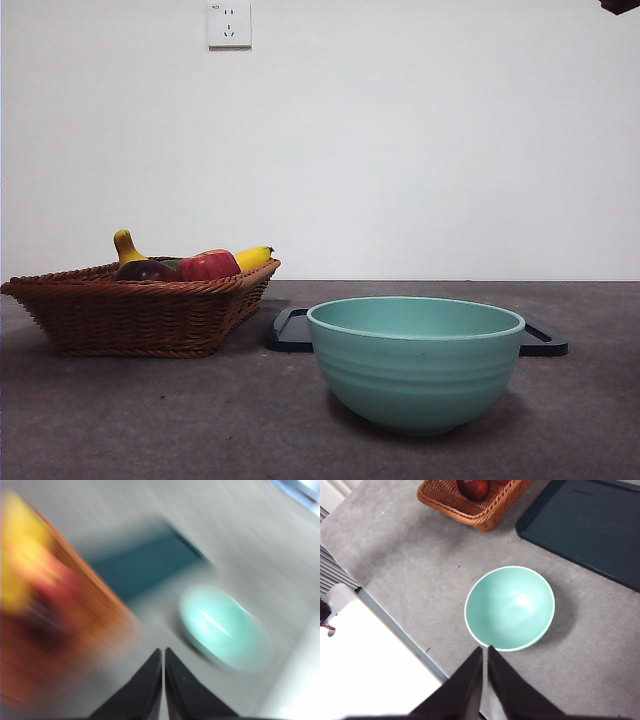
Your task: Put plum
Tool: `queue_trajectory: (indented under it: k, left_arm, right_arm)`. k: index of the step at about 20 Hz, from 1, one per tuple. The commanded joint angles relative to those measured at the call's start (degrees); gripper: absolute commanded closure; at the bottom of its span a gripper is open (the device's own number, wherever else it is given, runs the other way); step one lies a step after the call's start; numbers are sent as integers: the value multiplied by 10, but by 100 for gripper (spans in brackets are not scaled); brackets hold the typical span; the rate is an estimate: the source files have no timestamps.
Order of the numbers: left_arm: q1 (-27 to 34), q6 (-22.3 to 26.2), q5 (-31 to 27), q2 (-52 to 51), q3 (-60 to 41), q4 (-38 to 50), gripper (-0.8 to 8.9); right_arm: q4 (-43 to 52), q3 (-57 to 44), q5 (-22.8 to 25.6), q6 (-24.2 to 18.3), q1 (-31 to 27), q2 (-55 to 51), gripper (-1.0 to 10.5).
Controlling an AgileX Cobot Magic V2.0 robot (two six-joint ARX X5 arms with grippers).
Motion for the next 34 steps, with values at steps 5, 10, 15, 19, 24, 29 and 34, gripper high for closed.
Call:
queue_trajectory:
  k: [5,10,15,19,24,29,34]
  left_arm:
    - [125,19,-191,-137,-131,272,807]
    - [172,18,-225,-233,-294,344,807]
    - [190,16,-225,-305,-410,344,807]
    - [195,15,-226,-346,-452,336,807]
    - [196,5,-225,-373,-479,309,806]
    - [196,-7,-225,-373,-496,273,806]
    - [196,-18,-225,-373,-495,264,806]
  right_arm:
    - [6,11,0,3,4,3,942]
    - [6,11,0,3,4,3,942]
    - [6,11,0,3,4,3,942]
    - [6,11,0,3,4,3,942]
    - [6,11,0,3,4,3,942]
    - [6,11,0,3,4,3,942]
    - [6,11,0,3,4,3,942]
